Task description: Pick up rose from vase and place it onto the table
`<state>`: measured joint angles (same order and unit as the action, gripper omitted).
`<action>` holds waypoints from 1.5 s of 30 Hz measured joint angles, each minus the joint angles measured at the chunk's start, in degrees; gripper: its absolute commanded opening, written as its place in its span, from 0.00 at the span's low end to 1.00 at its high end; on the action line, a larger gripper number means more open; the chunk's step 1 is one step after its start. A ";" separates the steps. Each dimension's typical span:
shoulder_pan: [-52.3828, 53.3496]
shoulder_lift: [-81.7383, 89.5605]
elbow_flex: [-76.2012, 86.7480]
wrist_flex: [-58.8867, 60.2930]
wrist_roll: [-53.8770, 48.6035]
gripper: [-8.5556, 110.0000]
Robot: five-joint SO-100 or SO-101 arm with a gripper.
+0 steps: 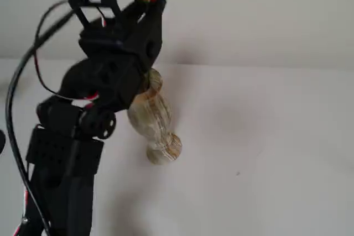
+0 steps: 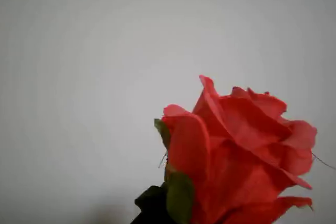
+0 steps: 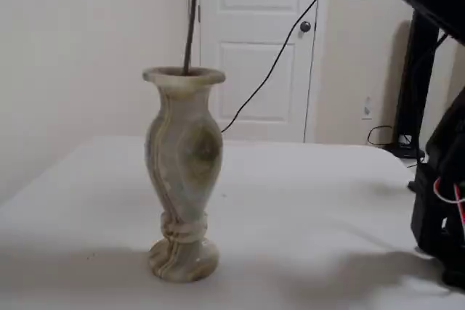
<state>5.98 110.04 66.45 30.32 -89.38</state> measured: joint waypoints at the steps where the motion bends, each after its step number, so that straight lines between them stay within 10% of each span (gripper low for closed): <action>1: 1.41 0.00 -2.64 1.49 -0.88 0.07; 22: 25.84 -2.72 -11.60 24.17 -14.59 0.07; 45: 19.60 7.47 61.17 -32.70 -25.31 0.07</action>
<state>25.58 117.51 127.62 -2.37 -114.70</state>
